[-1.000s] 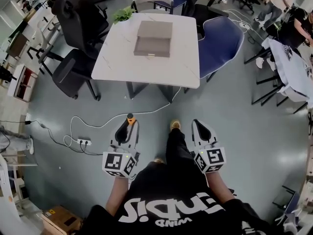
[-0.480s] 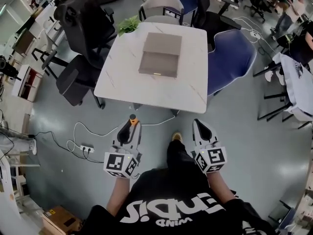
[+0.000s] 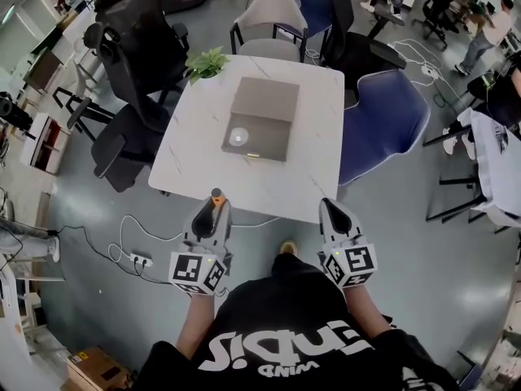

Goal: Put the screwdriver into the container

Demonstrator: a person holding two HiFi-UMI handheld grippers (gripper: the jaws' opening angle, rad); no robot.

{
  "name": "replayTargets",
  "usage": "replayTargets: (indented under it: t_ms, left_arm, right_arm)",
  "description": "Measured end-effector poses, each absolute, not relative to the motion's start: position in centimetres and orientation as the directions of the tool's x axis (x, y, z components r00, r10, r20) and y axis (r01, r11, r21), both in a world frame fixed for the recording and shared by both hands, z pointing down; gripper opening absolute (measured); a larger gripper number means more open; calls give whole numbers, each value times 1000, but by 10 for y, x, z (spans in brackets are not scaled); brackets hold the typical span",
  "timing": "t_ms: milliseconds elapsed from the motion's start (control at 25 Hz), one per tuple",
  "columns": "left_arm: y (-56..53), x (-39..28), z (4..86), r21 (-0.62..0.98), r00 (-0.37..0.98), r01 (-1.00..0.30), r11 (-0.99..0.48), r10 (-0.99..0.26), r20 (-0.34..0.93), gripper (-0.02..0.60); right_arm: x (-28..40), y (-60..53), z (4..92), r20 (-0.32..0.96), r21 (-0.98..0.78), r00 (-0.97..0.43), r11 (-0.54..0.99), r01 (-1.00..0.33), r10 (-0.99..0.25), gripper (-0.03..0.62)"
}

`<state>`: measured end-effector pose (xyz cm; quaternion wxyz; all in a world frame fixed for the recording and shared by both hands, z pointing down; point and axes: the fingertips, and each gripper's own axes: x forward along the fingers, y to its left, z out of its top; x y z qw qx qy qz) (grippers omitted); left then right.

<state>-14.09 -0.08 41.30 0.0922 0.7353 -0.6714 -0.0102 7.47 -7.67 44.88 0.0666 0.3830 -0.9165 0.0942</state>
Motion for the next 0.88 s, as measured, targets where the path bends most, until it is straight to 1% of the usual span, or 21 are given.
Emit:
replayTargets:
  t_ms: [360, 640, 880]
  left_arm:
    - [-55, -144, 406, 155, 52, -987, -36, -993, 103, 118]
    - [-75, -166, 404, 170, 63, -984, -45, -993, 102, 118]
    - [-98, -185, 406, 139, 112, -986, -94, -986, 123, 118]
  right_arm:
    - [72, -140, 446, 194, -138, -724, 712, -689, -662, 12]
    - [53, -158, 446, 192, -156, -721, 705, -692, -666, 12]
    - [38, -175, 444, 183, -167, -694, 673, -720, -697, 12]
